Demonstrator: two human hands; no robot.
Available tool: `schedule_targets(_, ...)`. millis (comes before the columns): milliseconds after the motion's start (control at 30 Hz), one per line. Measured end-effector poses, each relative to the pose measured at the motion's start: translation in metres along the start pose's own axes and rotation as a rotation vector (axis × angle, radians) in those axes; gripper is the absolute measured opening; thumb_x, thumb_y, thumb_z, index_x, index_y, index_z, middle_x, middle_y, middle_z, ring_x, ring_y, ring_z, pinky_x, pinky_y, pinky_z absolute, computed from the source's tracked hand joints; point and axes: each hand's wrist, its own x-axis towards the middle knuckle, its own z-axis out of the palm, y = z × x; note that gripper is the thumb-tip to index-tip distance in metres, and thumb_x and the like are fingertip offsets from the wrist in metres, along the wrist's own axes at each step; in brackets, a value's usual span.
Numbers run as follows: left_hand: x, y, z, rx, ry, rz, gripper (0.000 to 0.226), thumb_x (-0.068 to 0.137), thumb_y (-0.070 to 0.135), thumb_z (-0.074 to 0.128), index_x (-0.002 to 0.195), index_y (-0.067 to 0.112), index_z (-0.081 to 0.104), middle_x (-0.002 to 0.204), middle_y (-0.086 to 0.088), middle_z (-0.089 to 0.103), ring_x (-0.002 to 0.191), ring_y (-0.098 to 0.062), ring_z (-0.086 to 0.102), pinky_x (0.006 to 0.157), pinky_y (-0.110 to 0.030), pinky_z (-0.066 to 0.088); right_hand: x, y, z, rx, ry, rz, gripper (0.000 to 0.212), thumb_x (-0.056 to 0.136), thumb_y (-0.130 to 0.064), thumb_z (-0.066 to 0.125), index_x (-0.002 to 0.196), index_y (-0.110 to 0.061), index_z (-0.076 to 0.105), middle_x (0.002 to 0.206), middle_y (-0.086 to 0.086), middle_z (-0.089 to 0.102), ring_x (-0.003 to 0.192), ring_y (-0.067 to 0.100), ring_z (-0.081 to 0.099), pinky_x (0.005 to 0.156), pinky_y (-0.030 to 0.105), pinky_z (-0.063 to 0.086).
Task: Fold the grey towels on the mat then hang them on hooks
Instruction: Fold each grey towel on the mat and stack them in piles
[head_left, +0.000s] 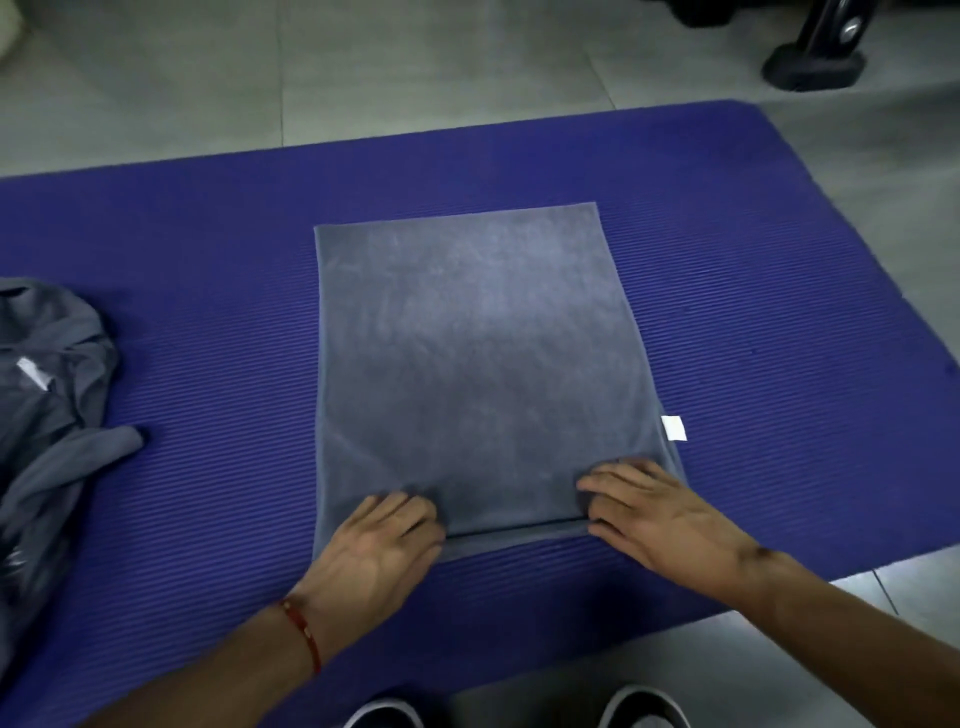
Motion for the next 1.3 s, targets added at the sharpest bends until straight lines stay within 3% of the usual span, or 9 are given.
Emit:
schedule_targets(167,0.045,-0.038,-0.034,-0.087,0.116,-0.311,0.019,0.098,0.039,0.044,0.104,0.029,0.060,0.092,0.002,0.068,0.084,-0.027,0.067,0.076,-0.042,0.055,0.041,0.020,-0.048,-0.041,0.206,0.216,0.020,0.100,-0.034,0.049,0.094,-0.021,0.063,0.077,-0.003,0.067,0.068,0.023,0.066,0.069,0.037,0.053)
schedule_targets(300,0.086,-0.033,-0.057,0.204,0.227,-0.277,0.025,0.085,0.011,0.065,0.110,0.017,0.065,0.104,-0.008,0.059,0.091,-0.034,0.056,0.075,-0.047,0.047,0.077,0.022,-0.069,-0.166,0.244,0.190,0.024,0.094,-0.025,0.067,0.116,-0.016,0.063,0.110,0.004,0.066,0.098,0.029,0.062,0.084,0.045,0.050)
schedule_targets(367,0.078,-0.012,-0.050,0.241,0.245,-0.089,0.012,0.089,0.021,0.062,0.099,0.017,0.067,0.096,-0.007,0.059,0.084,-0.031,0.056,0.071,-0.044,0.044,0.072,0.004,-0.058,-0.200,0.227,-0.004,0.014,0.093,-0.028,0.068,0.102,-0.019,0.062,0.098,0.002,0.060,0.090,0.026,0.057,0.079,0.044,0.049)
schedule_targets(467,0.037,0.017,-0.011,0.177,0.073,0.111,0.024,0.091,0.038,0.051,0.091,0.023,0.070,0.091,0.002,0.061,0.082,-0.020,0.060,0.075,-0.035,0.045,0.042,-0.024,-0.022,-0.181,0.055,-0.197,0.020,0.086,-0.041,0.073,0.091,-0.025,0.062,0.088,-0.005,0.055,0.084,0.019,0.054,0.078,0.035,0.040)
schedule_targets(567,0.006,0.020,0.021,0.151,-0.002,0.109,0.031,0.093,0.035,0.049,0.104,0.020,0.073,0.098,0.002,0.064,0.086,-0.017,0.062,0.085,-0.031,0.042,0.022,-0.028,-0.006,-0.132,-0.014,-0.143,0.025,0.083,-0.046,0.075,0.090,-0.025,0.063,0.097,-0.005,0.053,0.092,0.016,0.049,0.079,0.031,0.040)
schedule_targets(767,0.006,0.013,0.022,0.207,0.014,0.158,0.028,0.085,0.012,0.053,0.101,0.013,0.076,0.087,0.000,0.066,0.076,-0.018,0.063,0.079,-0.031,0.050,0.023,-0.035,-0.005,-0.181,0.078,-0.152,0.016,0.078,-0.013,0.076,0.073,-0.018,0.061,0.083,-0.001,0.052,0.080,0.018,0.047,0.073,0.033,0.037)
schedule_targets(967,0.000,0.018,0.012,0.116,-0.068,0.186,0.002,0.085,0.022,0.066,0.087,0.023,0.066,0.084,0.005,0.059,0.073,-0.013,0.056,0.077,-0.028,0.048,0.014,-0.033,0.000,-0.102,0.065,-0.145,0.014,0.089,-0.029,0.061,0.078,-0.019,0.063,0.088,-0.003,0.051,0.084,0.016,0.047,0.077,0.031,0.040)
schedule_targets(1200,-0.021,0.012,0.006,0.118,-0.136,0.088,0.028,0.090,0.028,0.047,0.109,0.024,0.067,0.096,0.006,0.062,0.083,-0.013,0.063,0.081,-0.032,0.057,-0.025,-0.011,0.001,-0.039,0.016,-0.028,0.025,0.093,-0.039,0.057,0.110,-0.024,0.067,0.103,-0.005,0.062,0.095,0.015,0.059,0.092,0.035,0.052)
schedule_targets(1300,-0.036,0.001,-0.002,0.087,-0.108,0.036,0.022,0.093,0.029,0.050,0.104,0.023,0.068,0.091,0.006,0.062,0.079,-0.015,0.064,0.077,-0.033,0.057,-0.042,0.005,-0.009,-0.012,0.002,0.020,0.019,0.097,-0.039,0.054,0.098,-0.024,0.066,0.093,-0.005,0.060,0.084,0.015,0.059,0.079,0.035,0.056)
